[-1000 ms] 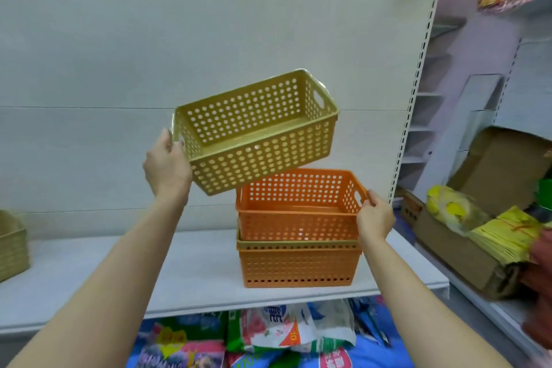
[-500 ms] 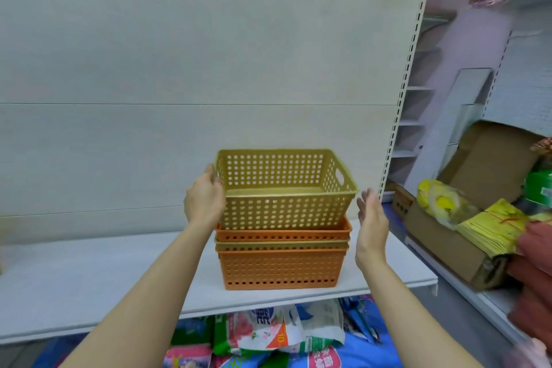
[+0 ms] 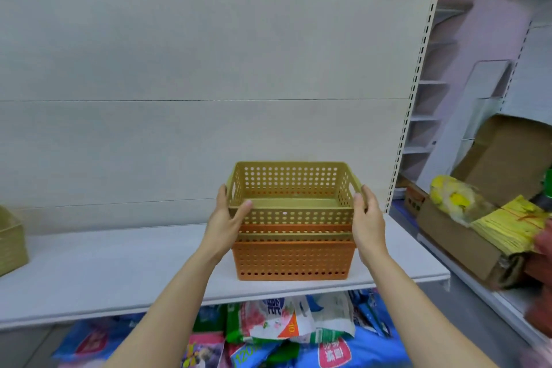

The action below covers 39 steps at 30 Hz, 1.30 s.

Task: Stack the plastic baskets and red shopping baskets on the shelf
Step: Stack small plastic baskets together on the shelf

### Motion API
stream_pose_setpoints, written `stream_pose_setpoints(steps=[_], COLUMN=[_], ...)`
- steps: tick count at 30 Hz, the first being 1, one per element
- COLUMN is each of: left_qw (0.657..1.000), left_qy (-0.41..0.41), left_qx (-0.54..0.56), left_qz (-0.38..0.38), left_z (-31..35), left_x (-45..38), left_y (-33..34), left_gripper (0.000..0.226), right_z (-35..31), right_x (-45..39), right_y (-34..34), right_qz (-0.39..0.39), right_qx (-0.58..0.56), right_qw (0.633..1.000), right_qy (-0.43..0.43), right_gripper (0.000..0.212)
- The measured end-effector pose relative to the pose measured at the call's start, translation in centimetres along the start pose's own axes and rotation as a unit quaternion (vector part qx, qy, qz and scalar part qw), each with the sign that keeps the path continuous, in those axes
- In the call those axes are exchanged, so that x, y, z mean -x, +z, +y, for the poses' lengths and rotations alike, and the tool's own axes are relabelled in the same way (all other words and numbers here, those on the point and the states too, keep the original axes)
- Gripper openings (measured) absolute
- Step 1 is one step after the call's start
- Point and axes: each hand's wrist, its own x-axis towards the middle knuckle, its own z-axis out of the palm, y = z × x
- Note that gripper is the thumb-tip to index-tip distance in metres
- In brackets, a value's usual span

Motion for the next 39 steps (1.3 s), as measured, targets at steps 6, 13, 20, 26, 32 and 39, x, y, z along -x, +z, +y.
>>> stream_pose_setpoints(steps=[6, 13, 20, 26, 32, 39], left_qw=[0.999, 0.999, 0.95, 0.834, 0.798, 0.781], left_qy=[0.032, 0.008, 0.108, 0.176, 0.181, 0.134], left_qx=[-0.03, -0.05, -0.292, -0.517, -0.564, -0.596], left_qz=[0.022, 0.007, 0.023, 0.078, 0.111, 0.128], left_z=[1.3, -2.2, -2.4, -3.8, -7.0, -12.0], left_x=[-0.8, 0.4, 0.2, 2.6, 6.9, 13.0], left_y=[-0.3, 0.8, -1.0, -6.6, -16.2, -29.3], left_gripper=[0.057, 0.05, 0.06, 0.084, 0.068, 0.06], right_z=[0.5, 2.1, 2.0, -1.0, -2.3, -4.6], right_x=[-0.9, 0.2, 0.0, 6.4, 14.2, 24.9], right_y=[-0.6, 0.2, 1.4, 7.7, 16.4, 26.9], right_qz=[-0.026, -0.067, 0.031, -0.063, -0.14, -0.185], right_qx=[0.021, 0.038, 0.288, 0.317, 0.266, 0.205], right_qw=[0.999, 0.997, 0.948, 0.882, 0.87, 0.86], right_qy=[0.016, 0.005, -0.132, -0.342, -0.392, -0.43], right_gripper=[0.052, 0.05, 0.052, 0.053, 0.059, 0.049])
